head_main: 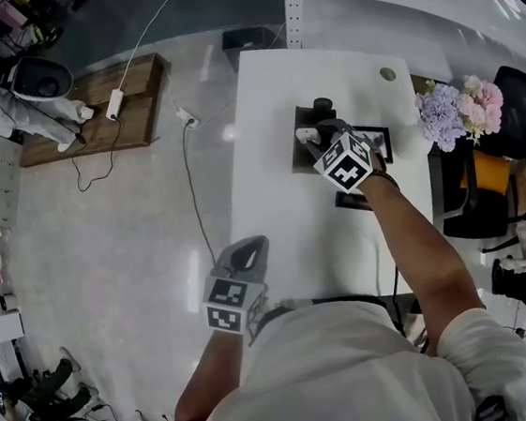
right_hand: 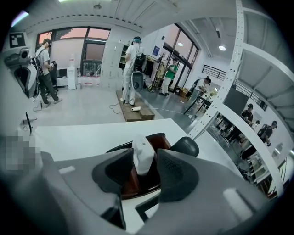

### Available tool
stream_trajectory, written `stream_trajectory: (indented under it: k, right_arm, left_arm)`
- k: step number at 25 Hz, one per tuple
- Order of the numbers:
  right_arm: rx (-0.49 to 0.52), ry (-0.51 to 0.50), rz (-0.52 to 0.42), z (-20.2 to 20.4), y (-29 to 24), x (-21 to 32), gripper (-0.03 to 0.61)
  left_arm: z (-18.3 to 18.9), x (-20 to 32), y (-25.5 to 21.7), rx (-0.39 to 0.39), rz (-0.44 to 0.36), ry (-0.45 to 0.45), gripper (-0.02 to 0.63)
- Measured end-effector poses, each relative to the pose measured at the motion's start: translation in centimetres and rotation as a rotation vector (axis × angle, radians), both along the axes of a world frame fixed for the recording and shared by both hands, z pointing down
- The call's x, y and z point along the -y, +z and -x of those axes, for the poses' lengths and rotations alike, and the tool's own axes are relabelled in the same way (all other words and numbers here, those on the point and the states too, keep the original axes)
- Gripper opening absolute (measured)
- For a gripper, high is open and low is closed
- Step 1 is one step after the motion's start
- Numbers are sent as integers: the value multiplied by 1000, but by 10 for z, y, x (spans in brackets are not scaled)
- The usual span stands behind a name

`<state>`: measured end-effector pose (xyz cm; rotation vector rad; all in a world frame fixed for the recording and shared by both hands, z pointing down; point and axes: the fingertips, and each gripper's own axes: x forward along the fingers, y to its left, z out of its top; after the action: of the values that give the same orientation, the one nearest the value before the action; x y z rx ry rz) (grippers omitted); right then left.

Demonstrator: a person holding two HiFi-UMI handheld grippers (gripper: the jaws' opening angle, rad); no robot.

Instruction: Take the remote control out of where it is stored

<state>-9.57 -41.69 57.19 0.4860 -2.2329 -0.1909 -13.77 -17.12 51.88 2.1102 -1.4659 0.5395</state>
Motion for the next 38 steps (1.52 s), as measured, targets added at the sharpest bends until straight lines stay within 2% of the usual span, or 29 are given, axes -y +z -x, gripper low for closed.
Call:
stream_trajectory:
  k: [7,10,13,20,26,34,38]
  right_arm:
    - [-39,-42,12,4,10,4,164]
    - [-43,-43,9,3,9,4,130]
    - [-44,-49,6,3,7,3,127]
    - [32,-37,-15,4,-21,0,126]
    - [89,-30,-73,5,-61,-4,126]
    - [134,-27,-147,1,-106,-32,124]
    - [163,12,-137,-14,-113,-49,124]
  left_arm:
    - [0,-3,4,-3,7,-14,3]
    - [1,-5,4,-7,4,-17,3]
    - [2,-6,5,-9,9,-19,3]
    - [-1,-4,-4,-11,-12,-3,3]
    - [-3,-8,-6,-9,-26,13,3]
    - [-7,-20,-15,1,-50,49,3]
    - [-11,-22,-24,-5,-74,69,3]
